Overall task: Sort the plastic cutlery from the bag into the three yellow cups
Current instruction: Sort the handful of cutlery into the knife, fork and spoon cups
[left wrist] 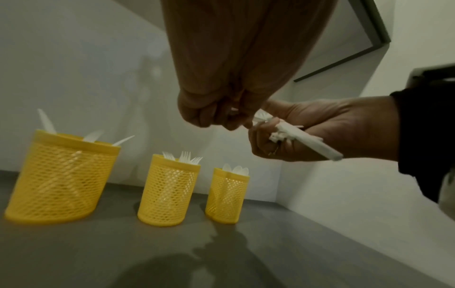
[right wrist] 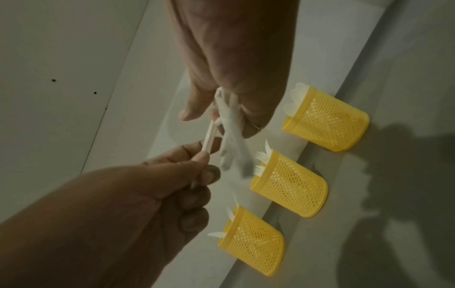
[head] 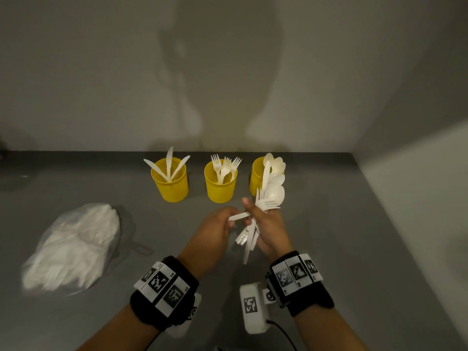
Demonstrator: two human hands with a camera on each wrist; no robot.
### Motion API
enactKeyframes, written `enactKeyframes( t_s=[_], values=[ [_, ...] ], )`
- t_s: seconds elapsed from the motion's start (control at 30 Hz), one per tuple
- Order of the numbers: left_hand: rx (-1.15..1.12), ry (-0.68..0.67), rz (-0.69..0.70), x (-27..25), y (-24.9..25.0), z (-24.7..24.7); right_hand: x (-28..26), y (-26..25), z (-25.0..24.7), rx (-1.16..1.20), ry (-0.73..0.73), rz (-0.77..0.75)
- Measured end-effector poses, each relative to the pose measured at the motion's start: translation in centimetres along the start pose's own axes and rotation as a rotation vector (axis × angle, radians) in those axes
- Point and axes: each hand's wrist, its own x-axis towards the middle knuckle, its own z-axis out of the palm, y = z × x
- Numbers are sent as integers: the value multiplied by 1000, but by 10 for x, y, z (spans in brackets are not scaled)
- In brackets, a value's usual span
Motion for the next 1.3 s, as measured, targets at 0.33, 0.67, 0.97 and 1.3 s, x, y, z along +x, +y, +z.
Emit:
enactKeyframes(
  t_s=[0.33, 0.67, 0.97, 1.3],
  values=[
    [-343, 6, -329, -10, 17, -9, -12, 3, 27, -26, -143, -89],
    [-286, -77, -283, 10, 9, -18, -8, 3, 33, -242, -15, -268],
    [-259, -33, -332, 15, 8, -12, 4, 14, 31, -340, 68, -297],
    [-299, -24, -369, 36, -14, -53, 5, 5, 12, -199, 35, -91]
  ],
)
